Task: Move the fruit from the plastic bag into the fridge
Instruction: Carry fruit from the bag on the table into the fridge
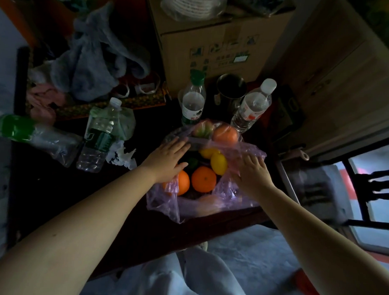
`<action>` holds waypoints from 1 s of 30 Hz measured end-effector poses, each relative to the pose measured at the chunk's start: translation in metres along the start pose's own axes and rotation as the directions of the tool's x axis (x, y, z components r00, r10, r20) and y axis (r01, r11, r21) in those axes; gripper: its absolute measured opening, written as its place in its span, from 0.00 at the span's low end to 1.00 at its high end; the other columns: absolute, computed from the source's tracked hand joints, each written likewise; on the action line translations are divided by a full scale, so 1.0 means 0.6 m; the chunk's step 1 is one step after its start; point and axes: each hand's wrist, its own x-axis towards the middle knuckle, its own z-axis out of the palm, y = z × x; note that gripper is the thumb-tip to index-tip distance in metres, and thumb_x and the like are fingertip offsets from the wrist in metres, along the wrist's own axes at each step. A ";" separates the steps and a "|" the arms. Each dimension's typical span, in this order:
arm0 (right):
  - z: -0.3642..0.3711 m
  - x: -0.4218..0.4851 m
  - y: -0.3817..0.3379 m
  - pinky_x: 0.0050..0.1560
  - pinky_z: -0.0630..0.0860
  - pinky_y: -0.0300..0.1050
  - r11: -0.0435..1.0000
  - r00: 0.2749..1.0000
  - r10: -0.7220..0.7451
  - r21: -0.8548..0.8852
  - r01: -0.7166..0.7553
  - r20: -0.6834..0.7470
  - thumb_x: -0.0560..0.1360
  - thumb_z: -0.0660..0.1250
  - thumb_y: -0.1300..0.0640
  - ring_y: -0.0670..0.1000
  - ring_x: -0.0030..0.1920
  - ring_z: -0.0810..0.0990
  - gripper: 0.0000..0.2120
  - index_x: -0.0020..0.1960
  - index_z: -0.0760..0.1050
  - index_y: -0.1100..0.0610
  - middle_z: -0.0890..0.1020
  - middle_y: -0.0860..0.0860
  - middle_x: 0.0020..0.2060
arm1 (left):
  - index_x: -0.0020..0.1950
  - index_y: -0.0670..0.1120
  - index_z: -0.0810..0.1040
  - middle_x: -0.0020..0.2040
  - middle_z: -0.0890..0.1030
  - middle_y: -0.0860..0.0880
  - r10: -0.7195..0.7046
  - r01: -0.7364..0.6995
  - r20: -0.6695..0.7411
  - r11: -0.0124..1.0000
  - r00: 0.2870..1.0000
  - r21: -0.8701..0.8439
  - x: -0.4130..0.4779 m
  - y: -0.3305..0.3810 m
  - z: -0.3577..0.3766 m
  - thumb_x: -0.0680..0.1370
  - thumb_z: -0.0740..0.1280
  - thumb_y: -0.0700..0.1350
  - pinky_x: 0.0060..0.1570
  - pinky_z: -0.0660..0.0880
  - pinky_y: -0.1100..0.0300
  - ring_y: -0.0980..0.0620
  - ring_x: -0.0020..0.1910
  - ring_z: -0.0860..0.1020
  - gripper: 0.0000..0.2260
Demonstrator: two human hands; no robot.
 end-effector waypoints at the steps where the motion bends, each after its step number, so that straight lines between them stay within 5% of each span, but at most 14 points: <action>1: 0.003 0.005 0.005 0.73 0.49 0.54 1.000 1.000 -0.007 0.004 0.007 -0.009 0.79 0.50 0.40 0.57 0.74 0.56 0.31 0.76 0.53 0.55 0.60 0.56 0.74 | 0.77 0.48 0.45 0.78 0.43 0.50 -0.001 0.001 0.004 1.000 1.000 -0.030 0.004 -0.002 0.002 0.81 0.50 0.57 0.74 0.46 0.51 0.51 0.76 0.41 0.28; 5: 0.011 0.013 0.019 0.72 0.53 0.51 0.997 0.999 -0.033 0.066 0.035 -0.025 0.74 0.38 0.34 0.56 0.74 0.58 0.38 0.76 0.55 0.55 0.63 0.55 0.73 | 0.77 0.48 0.46 0.78 0.45 0.49 0.014 -0.013 0.021 1.000 1.000 -0.010 0.012 -0.011 0.008 0.82 0.50 0.57 0.74 0.43 0.52 0.51 0.76 0.42 0.27; 9: 0.013 0.012 0.021 0.72 0.53 0.51 0.991 1.000 -0.024 0.134 0.024 -0.003 0.73 0.37 0.34 0.56 0.74 0.59 0.40 0.75 0.57 0.58 0.64 0.56 0.73 | 0.77 0.48 0.48 0.78 0.47 0.49 0.021 -0.021 -0.005 1.000 1.000 -0.015 0.011 -0.011 0.009 0.82 0.50 0.57 0.74 0.41 0.51 0.51 0.76 0.42 0.27; 14: -0.011 0.002 0.011 0.68 0.66 0.52 0.971 0.997 -0.019 0.238 0.036 -0.072 0.78 0.55 0.46 0.55 0.71 0.64 0.27 0.74 0.60 0.57 0.67 0.55 0.71 | 0.75 0.50 0.61 0.77 0.56 0.51 0.105 -0.119 -0.178 0.991 0.978 -0.067 0.002 -0.011 -0.002 0.80 0.50 0.58 0.72 0.42 0.49 0.51 0.76 0.45 0.25; 19: -0.040 -0.034 -0.029 0.58 0.74 0.52 0.936 0.942 -0.163 0.255 0.242 -0.295 0.75 0.65 0.58 0.56 0.66 0.71 0.26 0.72 0.65 0.56 0.71 0.55 0.67 | 0.61 0.47 0.78 0.65 0.75 0.48 0.281 -0.334 -0.422 0.941 0.862 -0.057 -0.015 0.013 -0.019 0.77 0.59 0.50 0.68 0.63 0.49 0.49 0.69 0.66 0.16; 24: -0.020 -0.031 -0.075 0.51 0.79 0.54 0.932 0.925 -0.243 0.194 0.306 -0.292 0.66 0.73 0.65 0.59 0.61 0.74 0.30 0.67 0.70 0.59 0.75 0.58 0.63 | 0.65 0.43 0.75 0.62 0.75 0.44 0.236 -0.292 -0.361 0.950 0.902 -0.110 -0.022 0.039 0.003 0.73 0.69 0.41 0.60 0.72 0.51 0.45 0.62 0.72 0.19; 30: -0.001 -0.004 -0.093 0.52 0.78 0.50 0.978 0.951 -0.171 0.076 0.196 -0.256 0.53 0.78 0.69 0.59 0.61 0.76 0.40 0.65 0.73 0.59 0.76 0.58 0.62 | 0.74 0.46 0.63 0.73 0.63 0.47 0.121 -0.152 -0.187 0.975 0.975 -0.162 -0.009 0.040 0.010 0.78 0.62 0.43 0.69 0.60 0.55 0.47 0.71 0.61 0.24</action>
